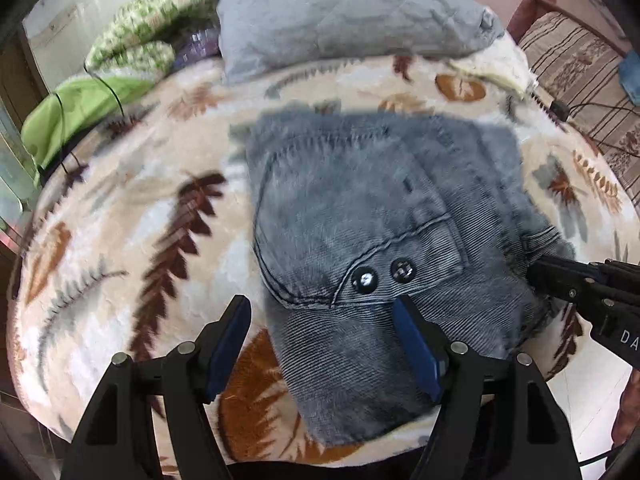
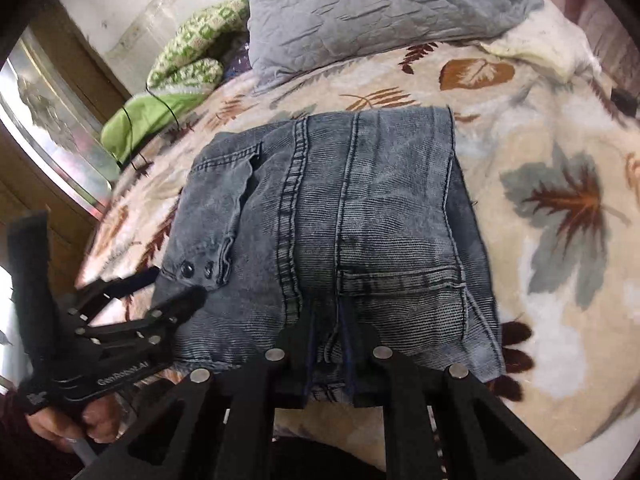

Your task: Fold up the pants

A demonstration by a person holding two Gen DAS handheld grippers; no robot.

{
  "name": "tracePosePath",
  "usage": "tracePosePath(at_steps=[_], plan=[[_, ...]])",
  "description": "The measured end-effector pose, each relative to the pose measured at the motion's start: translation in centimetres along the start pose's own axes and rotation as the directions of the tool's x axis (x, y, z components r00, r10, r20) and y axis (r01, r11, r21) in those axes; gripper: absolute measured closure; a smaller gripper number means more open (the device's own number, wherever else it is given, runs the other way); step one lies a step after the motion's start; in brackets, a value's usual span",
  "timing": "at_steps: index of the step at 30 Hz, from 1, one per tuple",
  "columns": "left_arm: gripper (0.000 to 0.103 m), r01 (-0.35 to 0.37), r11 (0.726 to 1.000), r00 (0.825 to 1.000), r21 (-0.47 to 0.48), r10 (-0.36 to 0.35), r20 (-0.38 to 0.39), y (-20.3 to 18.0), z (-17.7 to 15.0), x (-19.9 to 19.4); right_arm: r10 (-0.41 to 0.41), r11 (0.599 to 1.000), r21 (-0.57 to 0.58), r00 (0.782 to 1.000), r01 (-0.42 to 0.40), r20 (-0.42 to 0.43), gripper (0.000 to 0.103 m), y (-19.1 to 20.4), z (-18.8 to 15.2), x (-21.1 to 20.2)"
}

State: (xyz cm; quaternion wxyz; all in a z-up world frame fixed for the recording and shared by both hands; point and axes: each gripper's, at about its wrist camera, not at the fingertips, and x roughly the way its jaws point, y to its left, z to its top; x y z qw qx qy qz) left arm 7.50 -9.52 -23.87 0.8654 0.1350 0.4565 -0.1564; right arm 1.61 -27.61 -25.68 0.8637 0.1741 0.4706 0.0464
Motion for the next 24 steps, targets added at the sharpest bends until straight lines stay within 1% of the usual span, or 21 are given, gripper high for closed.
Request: tracePosePath(at_steps=[2, 4, 6, 8, 9, 14, 15, 16, 19, 21, 22, 23, 24], plan=[[0.028, -0.020, 1.000, 0.998, -0.001, 0.020, 0.065, -0.1, 0.0, -2.3, 0.010, 1.000, -0.004, 0.999, -0.010, 0.035, 0.088, 0.5, 0.1, -1.8], [0.027, -0.044, 0.999, 0.991, -0.006, 0.044, 0.125, 0.0, 0.0, -4.7, 0.030, 0.999, -0.011, 0.997, -0.030, 0.072, 0.088, 1.0, 0.0, -3.5], [0.023, -0.060, 0.998, 0.981, -0.017, 0.062, 0.183, 0.1, 0.1, -7.1, 0.015, 0.999, -0.043, 0.992, -0.010, 0.122, 0.088, 2.0, 0.0, -5.5], [0.021, -0.068, 0.997, 0.969, -0.030, 0.073, 0.236, 0.4, 0.2, -9.4, 0.000, 0.997, -0.078, 0.986, 0.014, 0.170, 0.088, 3.3, 0.0, -7.3], [0.021, -0.079, 0.996, 0.960, -0.037, 0.086, 0.266, 0.6, 0.3, -10.7, -0.003, 0.995, -0.093, 0.981, 0.022, 0.196, 0.088, 3.9, -0.1, -8.3], [0.014, -0.112, 0.990, 0.926, -0.082, 0.134, 0.353, 1.6, 0.3, -14.9, -0.011, 0.990, -0.131, 0.957, 0.051, 0.290, 0.088, 6.1, -0.4, -12.2], [0.009, -0.113, 0.989, 0.920, -0.091, 0.139, 0.367, 1.9, 0.3, -15.6, -0.014, 0.989, -0.139, 0.952, 0.059, 0.306, 0.088, 6.5, -0.4, -12.7], [0.005, -0.117, 0.988, 0.915, -0.098, 0.146, 0.377, 2.2, 0.2, -16.2, -0.016, 0.987, -0.149, 0.946, 0.068, 0.325, 0.088, 7.0, -0.5, -13.4], [0.004, -0.134, 0.983, 0.892, -0.129, 0.176, 0.417, 2.8, -0.1, -17.9, -0.021, 0.980, -0.176, 0.918, 0.098, 0.395, 0.088, 8.1, -1.0, -15.2], [0.002, -0.137, 0.981, 0.885, -0.140, 0.185, 0.427, 3.3, -0.3, -18.7, -0.028, 0.978, -0.175, 0.910, 0.110, 0.414, 0.081, 8.3, -1.2, -16.0], [0.002, -0.143, 0.979, 0.884, -0.147, 0.193, 0.426, 3.4, -0.3, -18.9, -0.028, 0.979, -0.173, 0.908, 0.109, 0.417, 0.068, 8.3, -1.2, -16.1], [0.002, -0.147, 0.977, 0.881, -0.156, 0.201, 0.428, 3.6, -0.5, -19.2, -0.041, 0.979, -0.162, 0.905, 0.120, 0.423, 0.045, 8.2, -1.4, -16.1], [0.002, -0.147, 0.976, 0.880, -0.160, 0.203, 0.429, 3.7, -0.5, -19.2, -0.059, 0.979, -0.150, 0.897, 0.138, 0.438, 0.033, 8.1, -1.5, -16.2]])
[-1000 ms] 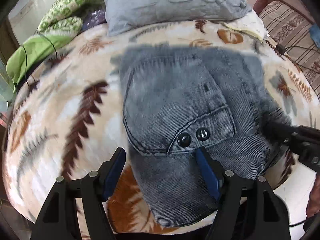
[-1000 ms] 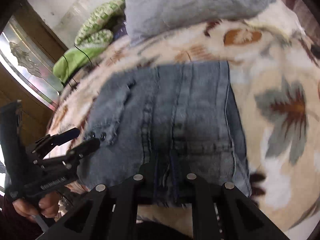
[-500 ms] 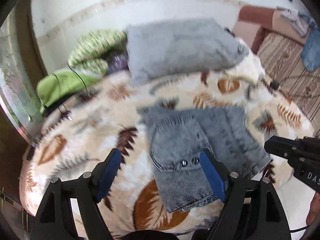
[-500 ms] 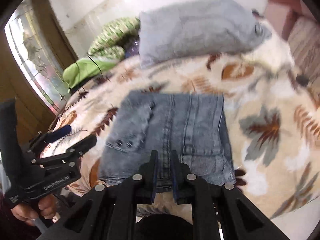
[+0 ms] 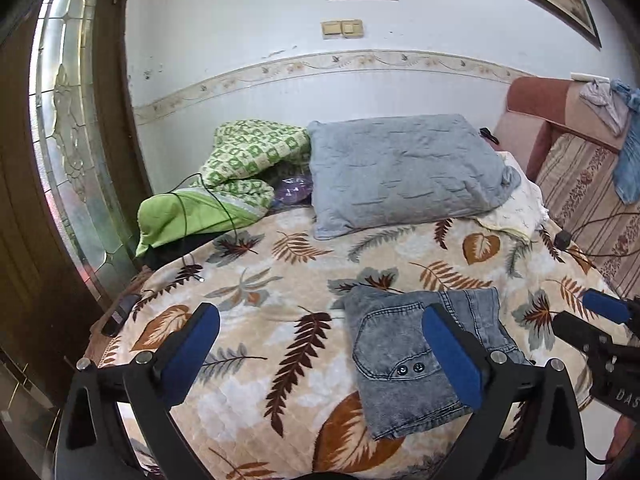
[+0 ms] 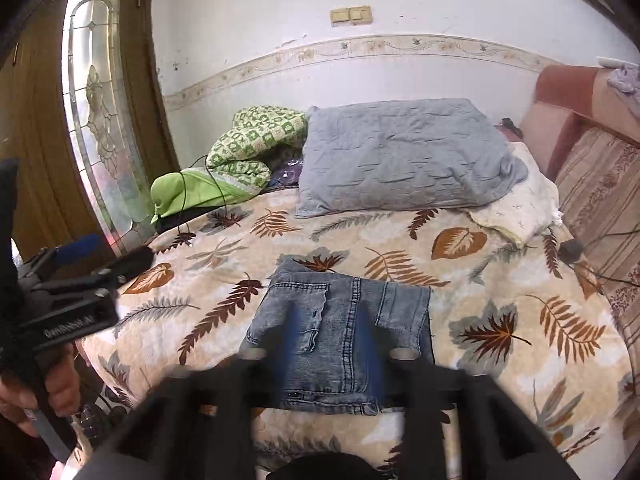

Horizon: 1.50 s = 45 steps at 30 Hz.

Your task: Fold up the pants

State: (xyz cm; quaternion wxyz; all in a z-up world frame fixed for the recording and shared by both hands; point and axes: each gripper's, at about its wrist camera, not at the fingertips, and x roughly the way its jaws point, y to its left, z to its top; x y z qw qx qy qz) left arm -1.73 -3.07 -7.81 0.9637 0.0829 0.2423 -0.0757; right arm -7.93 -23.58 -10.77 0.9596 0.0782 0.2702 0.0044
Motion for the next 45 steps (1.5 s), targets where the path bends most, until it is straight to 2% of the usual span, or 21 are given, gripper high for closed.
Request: tracePosePath(at_steps=[9, 29, 45], plan=[[0.002, -0.050, 0.999, 0.999, -0.003, 0.049, -0.007, 0.3, -0.6, 0.2, -0.010, 1.000, 0.006, 1.000, 0.010, -0.012, 0.033, -0.4, -0.7, 0.9], [0.002, -0.086, 0.996, 0.995, -0.038, 0.083, -0.060, 2.1, -1.1, 2.1, -0.028, 1.000, 0.014, 0.999, 0.028, -0.022, 0.033, -0.4, -0.9, 2.3], [0.002, -0.129, 0.988, 0.991, -0.084, 0.126, -0.036, 4.8, -0.6, 1.8, -0.080, 0.997, 0.021, 0.997, 0.080, -0.009, 0.033, -0.6, -0.3, 2.5]])
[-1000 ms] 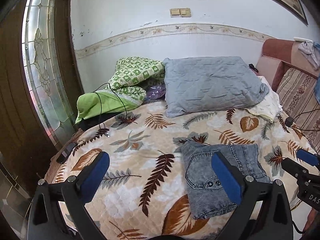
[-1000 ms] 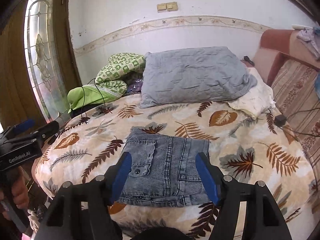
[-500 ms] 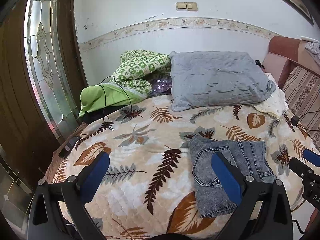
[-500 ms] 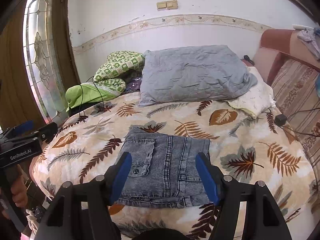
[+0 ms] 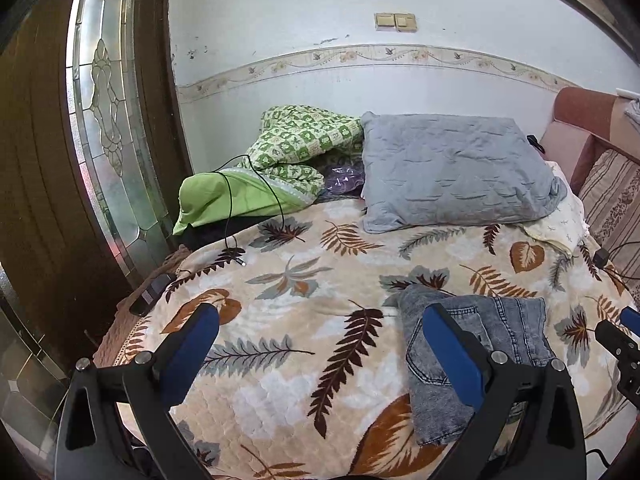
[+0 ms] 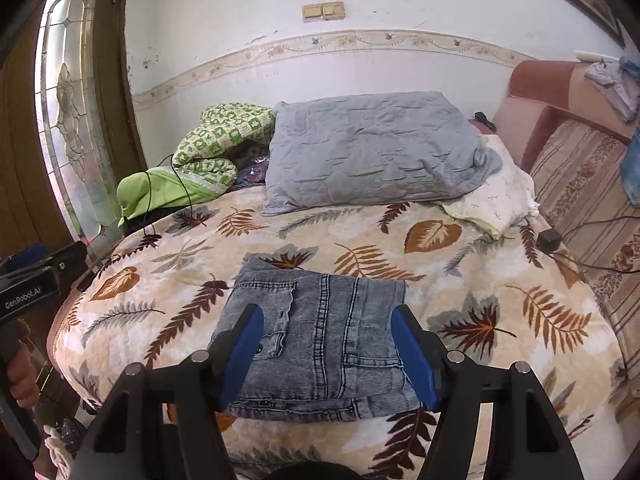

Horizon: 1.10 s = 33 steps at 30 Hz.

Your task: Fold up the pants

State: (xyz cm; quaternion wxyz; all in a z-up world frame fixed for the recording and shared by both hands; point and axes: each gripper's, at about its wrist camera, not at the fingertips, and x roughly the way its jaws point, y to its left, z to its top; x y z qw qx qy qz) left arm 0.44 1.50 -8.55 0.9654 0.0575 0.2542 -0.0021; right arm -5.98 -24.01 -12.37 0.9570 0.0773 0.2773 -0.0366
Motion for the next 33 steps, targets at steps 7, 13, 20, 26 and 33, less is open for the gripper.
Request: tracePosePath(at_steps=[7, 13, 20, 26, 33], plan=[[0.002, -0.036, 0.999, 0.999, -0.019, 0.037, 0.038, 1.4, 0.6, -0.8, -0.004, 1.000, -0.030, 0.999, 0.005, 0.034, 0.033, 1.3, 0.8, -0.8], [0.002, -0.050, 0.998, 0.997, -0.023, 0.051, 0.062, 2.2, 0.8, -1.6, 0.003, 0.999, -0.048, 0.999, -0.001, 0.052, 0.033, 2.2, 1.1, -1.5], [0.001, -0.056, 0.998, 0.994, -0.021, 0.058, 0.097, 2.5, 1.0, -2.9, -0.003, 0.999, -0.034, 0.996, 0.007, 0.094, 0.033, 2.3, 1.7, -2.9], [0.000, -0.059, 0.998, 0.992, -0.020, 0.061, 0.112, 2.6, 1.2, -3.7, -0.008, 0.999, -0.031, 0.994, 0.011, 0.111, 0.033, 2.4, 1.9, -3.7], [0.000, -0.062, 0.998, 0.990, -0.018, 0.064, 0.124, 2.8, 1.3, -4.6, -0.003, 0.999, -0.039, 0.994, 0.007, 0.112, 0.033, 2.6, 1.7, -4.1]])
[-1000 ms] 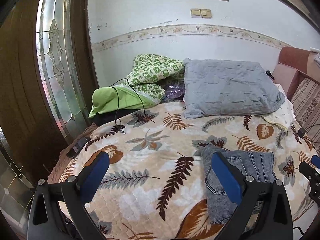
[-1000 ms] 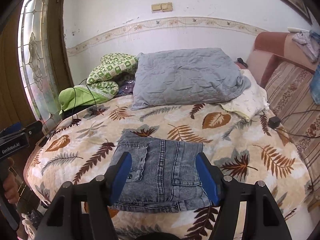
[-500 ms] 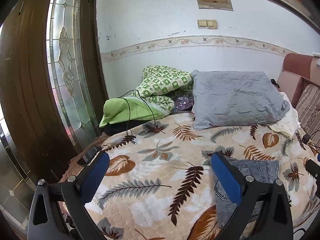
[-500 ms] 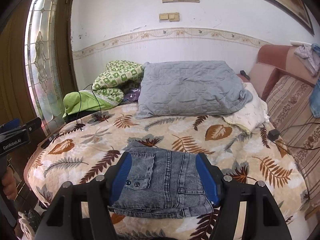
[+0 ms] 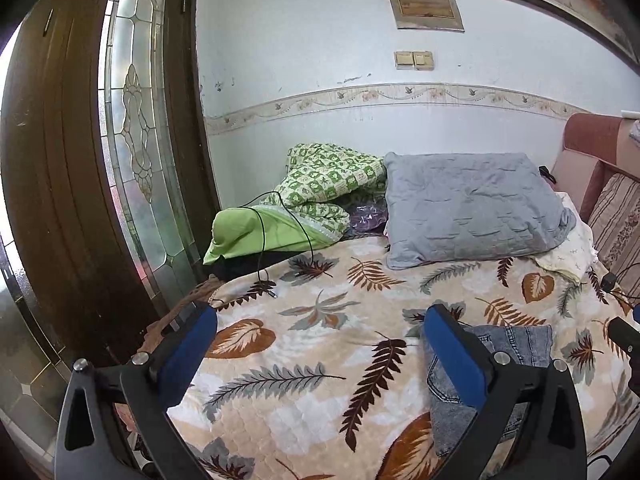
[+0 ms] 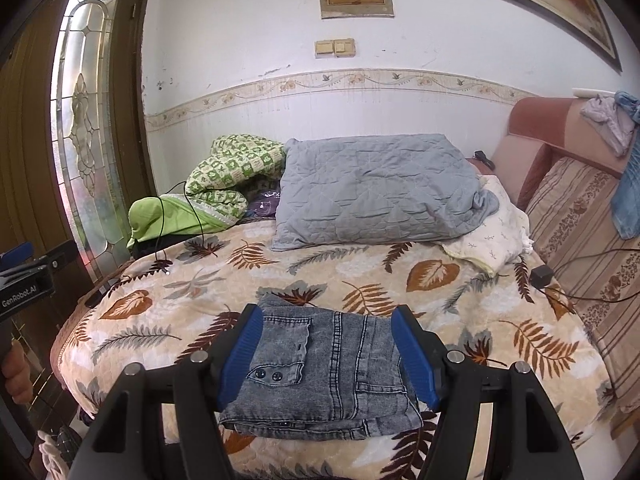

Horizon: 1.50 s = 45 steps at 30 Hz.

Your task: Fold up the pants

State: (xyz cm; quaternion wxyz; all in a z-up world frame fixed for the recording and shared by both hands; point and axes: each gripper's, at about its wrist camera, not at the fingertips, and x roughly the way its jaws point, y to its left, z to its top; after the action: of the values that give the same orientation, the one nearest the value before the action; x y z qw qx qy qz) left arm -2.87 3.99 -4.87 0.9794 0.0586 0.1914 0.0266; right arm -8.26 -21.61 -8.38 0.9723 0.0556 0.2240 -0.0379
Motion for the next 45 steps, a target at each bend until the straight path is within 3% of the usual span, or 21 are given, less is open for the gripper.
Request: tracePosePath(at_steps=[22, 45], plan=[[0.000, 0.019, 1.000, 0.999, -0.004, -0.019, 0.033, 0.4, 0.7, -3.0, 0.007, 1.000, -0.009, 1.000, -0.007, 0.029, 0.033, 0.6, 0.3, -2.5], [0.000, 0.037, 0.999, 0.999, -0.018, -0.037, -0.003, 0.6, 0.7, -2.2, 0.024, 1.000, -0.014, 1.000, -0.025, -0.005, 0.033, 0.9, 0.0, -1.3]])
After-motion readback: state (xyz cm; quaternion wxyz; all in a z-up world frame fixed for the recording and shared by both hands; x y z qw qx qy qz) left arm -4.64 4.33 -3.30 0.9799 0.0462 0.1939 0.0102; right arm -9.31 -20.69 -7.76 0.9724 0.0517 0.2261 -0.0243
